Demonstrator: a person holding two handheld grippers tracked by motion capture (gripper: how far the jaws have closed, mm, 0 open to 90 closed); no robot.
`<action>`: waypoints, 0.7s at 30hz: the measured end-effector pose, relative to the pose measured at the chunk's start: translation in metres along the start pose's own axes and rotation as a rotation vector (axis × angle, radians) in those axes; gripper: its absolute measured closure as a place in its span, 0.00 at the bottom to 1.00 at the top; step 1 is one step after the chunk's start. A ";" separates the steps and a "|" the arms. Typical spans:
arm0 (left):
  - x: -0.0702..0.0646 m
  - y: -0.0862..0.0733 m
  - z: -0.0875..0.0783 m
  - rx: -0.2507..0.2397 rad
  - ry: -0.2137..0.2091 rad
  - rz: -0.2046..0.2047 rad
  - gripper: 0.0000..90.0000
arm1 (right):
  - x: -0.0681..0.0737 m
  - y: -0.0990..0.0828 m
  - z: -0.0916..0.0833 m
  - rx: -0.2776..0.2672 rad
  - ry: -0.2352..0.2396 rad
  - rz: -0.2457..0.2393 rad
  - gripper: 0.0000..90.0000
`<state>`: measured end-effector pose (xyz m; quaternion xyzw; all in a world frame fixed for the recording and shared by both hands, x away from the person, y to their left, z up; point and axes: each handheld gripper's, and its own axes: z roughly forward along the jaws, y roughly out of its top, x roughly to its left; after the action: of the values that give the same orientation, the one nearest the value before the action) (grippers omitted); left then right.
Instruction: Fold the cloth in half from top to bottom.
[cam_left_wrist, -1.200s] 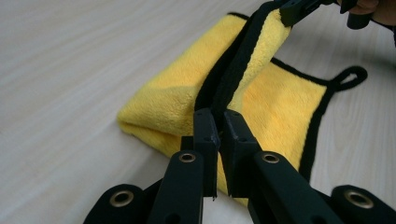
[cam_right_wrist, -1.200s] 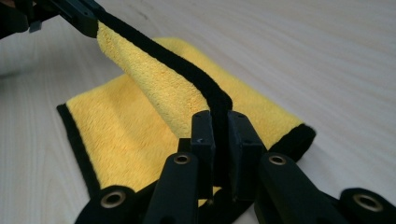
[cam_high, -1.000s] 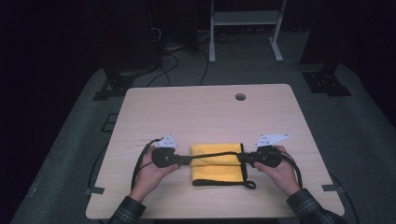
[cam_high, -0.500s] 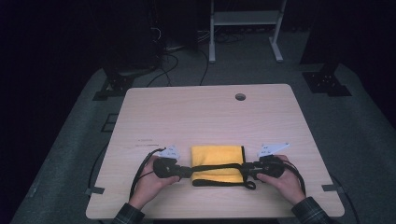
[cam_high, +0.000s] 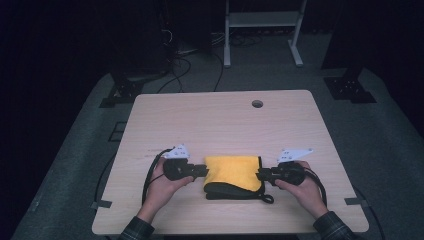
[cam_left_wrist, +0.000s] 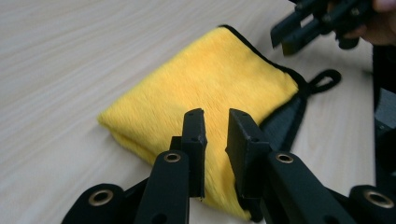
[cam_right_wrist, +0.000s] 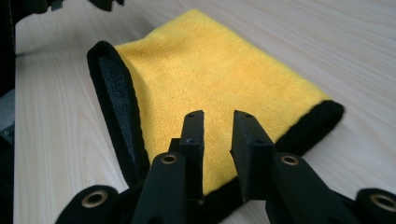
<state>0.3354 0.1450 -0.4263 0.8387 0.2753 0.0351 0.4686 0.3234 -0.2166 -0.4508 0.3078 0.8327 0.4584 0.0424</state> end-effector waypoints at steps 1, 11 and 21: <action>0.000 0.001 0.005 0.005 -0.004 0.004 0.85 | 0.001 0.001 0.003 0.006 0.001 -0.008 0.82; -0.020 -0.027 0.023 0.129 -0.074 0.013 0.85 | 0.020 -0.009 0.019 0.117 0.043 -0.107 0.83; -0.033 -0.039 0.024 0.164 -0.051 0.038 0.78 | 0.030 -0.017 0.021 0.149 0.021 -0.178 0.82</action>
<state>0.2987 0.1265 -0.4641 0.8798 0.2495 0.0000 0.4046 0.2985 -0.1913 -0.4703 0.2302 0.8889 0.3926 0.0514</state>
